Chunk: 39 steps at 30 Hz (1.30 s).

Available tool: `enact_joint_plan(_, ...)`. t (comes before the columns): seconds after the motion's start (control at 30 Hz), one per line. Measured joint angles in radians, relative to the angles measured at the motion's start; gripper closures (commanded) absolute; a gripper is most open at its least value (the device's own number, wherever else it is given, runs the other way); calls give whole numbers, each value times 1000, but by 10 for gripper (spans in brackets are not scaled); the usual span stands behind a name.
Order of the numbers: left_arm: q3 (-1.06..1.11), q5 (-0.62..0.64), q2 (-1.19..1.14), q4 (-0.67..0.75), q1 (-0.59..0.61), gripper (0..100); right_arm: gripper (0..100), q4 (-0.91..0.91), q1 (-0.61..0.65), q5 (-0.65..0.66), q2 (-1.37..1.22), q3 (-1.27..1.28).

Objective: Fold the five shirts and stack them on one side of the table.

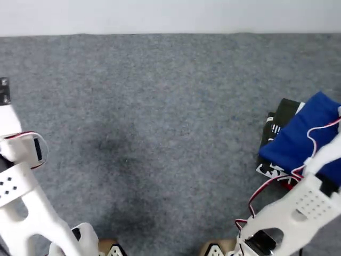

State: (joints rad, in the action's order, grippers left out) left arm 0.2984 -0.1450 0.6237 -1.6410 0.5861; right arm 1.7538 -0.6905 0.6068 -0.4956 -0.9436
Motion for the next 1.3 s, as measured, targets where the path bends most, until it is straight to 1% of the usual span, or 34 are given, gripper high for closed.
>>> enact_joint_plan(0.1,-87,6,0,-71,-98,994,990,2,5,0,91,44)
enact_joint_plan(0.2,-161,89,21,-87,-187,994,990,3,14,0,226,178)
enact_joint_plan(0.3,-178,158,100,-87,-247,994,990,3,32,-2,397,367)
enact_joint_plan(0.37,-175,170,175,-91,-288,993,990,3,48,-3,534,512)
enact_joint_plan(0.47,-112,178,304,-94,-353,993,990,3,77,-3,743,733)
enact_joint_plan(0.57,3,178,407,-94,-385,993,990,3,112,-44,933,951)
enact_joint_plan(0.7,190,178,566,-74,-385,994,990,-41,170,-213,1149,1217)
enact_joint_plan(0.8,345,178,681,15,-391,994,990,-120,227,-328,1293,1390)
enact_joint_plan(0.97,635,178,913,215,-390,994,990,-256,347,-488,1519,1649)
enact_joint_plan(1.07,832,178,1034,295,-390,994,990,-353,407,-540,1640,1789)
enact_joint_plan(1.2,1042,178,1163,371,-390,994,990,-479,431,-555,1772,1995)
enact_joint_plan(1.3,1152,178,1174,417,-393,994,990,-539,433,-559,1864,2151)
